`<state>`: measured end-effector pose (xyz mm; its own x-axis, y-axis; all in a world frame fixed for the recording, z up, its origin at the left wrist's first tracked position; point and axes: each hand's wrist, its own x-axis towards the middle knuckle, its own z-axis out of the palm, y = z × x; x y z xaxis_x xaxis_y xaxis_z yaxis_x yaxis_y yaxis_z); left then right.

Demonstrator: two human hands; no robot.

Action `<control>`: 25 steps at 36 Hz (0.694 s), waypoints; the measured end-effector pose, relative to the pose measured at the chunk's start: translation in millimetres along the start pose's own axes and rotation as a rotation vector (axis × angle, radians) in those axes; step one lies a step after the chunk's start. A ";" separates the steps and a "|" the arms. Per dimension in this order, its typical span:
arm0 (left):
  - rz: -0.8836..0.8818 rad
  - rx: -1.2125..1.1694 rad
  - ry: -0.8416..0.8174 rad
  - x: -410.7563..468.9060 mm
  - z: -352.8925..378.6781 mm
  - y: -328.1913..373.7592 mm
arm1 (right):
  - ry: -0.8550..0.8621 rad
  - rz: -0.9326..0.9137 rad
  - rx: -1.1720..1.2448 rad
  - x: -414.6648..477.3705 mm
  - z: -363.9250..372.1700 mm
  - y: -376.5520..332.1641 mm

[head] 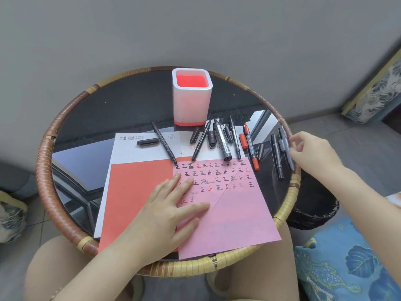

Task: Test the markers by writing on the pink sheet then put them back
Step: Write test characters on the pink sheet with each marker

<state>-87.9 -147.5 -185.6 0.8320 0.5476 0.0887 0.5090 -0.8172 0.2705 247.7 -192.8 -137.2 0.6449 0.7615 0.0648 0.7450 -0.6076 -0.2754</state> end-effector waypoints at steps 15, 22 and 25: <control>0.000 -0.014 0.007 0.1 0.3 0.5 | -0.039 0.214 0.368 -3.4 -15.1 -25.5; 0.005 0.003 -0.002 0.4 0.5 -0.2 | -0.188 0.223 1.128 -22.6 -25.2 -49.2; 0.001 0.010 0.001 0.0 0.2 0.5 | -0.256 0.217 1.401 -41.2 -20.3 -68.3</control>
<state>-87.7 -147.9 -185.7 0.8324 0.5467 0.0901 0.5102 -0.8197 0.2604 173.7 -187.2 -101.6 0.5619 0.7947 -0.2296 -0.2364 -0.1118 -0.9652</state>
